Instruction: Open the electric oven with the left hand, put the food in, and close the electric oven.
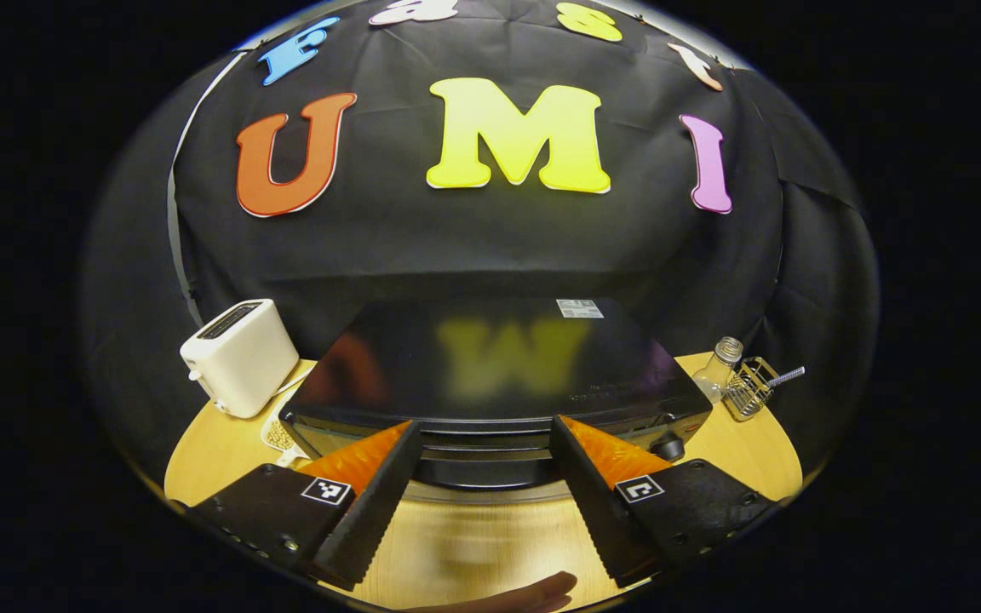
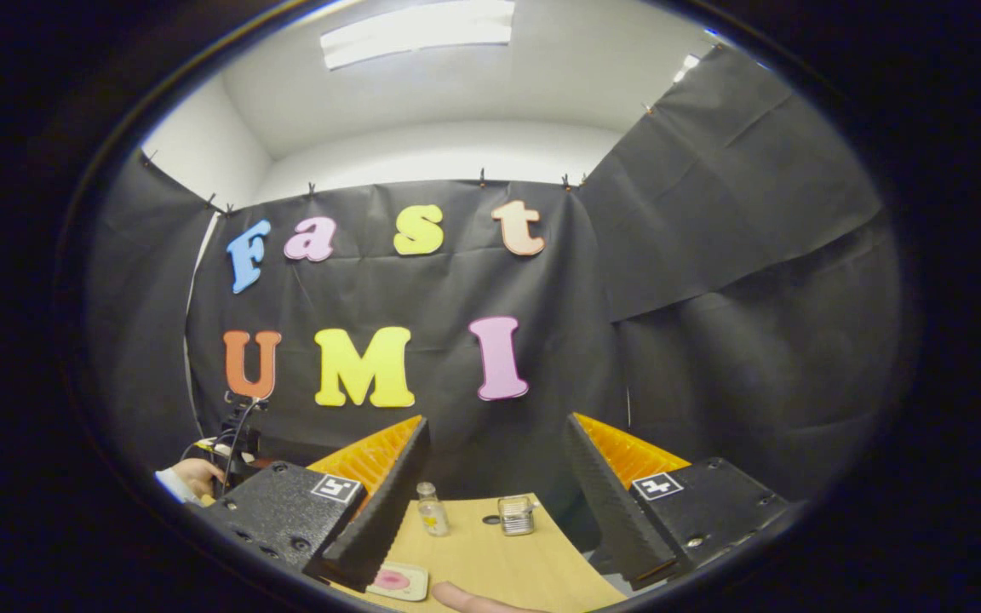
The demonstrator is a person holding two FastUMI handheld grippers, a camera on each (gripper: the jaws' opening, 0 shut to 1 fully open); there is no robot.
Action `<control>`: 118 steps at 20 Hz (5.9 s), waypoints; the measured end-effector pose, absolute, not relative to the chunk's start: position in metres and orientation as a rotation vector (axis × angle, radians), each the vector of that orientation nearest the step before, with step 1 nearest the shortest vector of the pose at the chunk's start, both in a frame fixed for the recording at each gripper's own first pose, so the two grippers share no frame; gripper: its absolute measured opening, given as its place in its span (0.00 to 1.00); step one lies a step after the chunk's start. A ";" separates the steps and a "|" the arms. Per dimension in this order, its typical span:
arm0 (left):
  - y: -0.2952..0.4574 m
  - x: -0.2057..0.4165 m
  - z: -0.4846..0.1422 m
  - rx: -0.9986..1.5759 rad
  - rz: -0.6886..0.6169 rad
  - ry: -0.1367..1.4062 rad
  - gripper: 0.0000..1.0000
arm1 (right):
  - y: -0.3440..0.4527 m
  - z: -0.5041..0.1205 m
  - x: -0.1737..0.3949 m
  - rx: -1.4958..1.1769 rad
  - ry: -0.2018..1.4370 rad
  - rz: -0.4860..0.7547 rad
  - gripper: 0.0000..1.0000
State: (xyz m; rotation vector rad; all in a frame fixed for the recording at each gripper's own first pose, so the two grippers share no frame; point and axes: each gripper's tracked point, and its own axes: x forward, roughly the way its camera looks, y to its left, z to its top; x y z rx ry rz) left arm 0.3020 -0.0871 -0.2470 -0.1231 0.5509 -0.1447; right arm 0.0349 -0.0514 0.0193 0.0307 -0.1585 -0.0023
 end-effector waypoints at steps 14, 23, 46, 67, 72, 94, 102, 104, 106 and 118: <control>-0.089 0.213 -0.278 -0.085 -0.164 0.631 0.96 | -0.016 0.002 -0.008 0.032 -0.032 0.076 0.96; -0.090 0.169 -0.314 -0.083 -0.167 0.680 0.96 | -0.009 0.001 -0.012 0.012 -0.002 0.074 0.96; -0.071 0.164 -0.398 -0.130 -0.089 0.597 0.95 | 0.030 -0.053 0.019 -0.057 0.171 0.112 0.96; -0.009 0.011 -0.134 -0.109 -0.029 0.060 0.95 | 0.080 -0.369 0.124 0.088 1.118 0.229 0.91; -0.005 -0.004 -0.134 -0.108 -0.037 0.055 0.95 | 0.087 -0.406 0.124 0.167 1.253 0.243 0.82; -0.006 -0.016 -0.133 -0.136 -0.069 0.101 0.95 | 0.075 -0.396 0.124 0.442 1.277 0.305 0.04; -0.016 -0.013 -0.137 -0.132 -0.088 0.112 0.95 | 0.065 -0.409 0.135 0.280 1.307 0.295 0.04; -0.022 -0.009 -0.137 -0.128 -0.102 0.112 0.95 | 0.063 -0.413 0.139 0.252 1.318 0.293 0.04; -0.029 -0.004 -0.140 -0.129 -0.117 0.120 0.95 | 0.068 -0.411 0.140 0.240 1.323 0.326 0.04; -0.056 0.048 -0.163 -0.085 -0.101 0.224 0.95 | 0.104 -0.430 0.136 0.338 1.528 0.459 0.16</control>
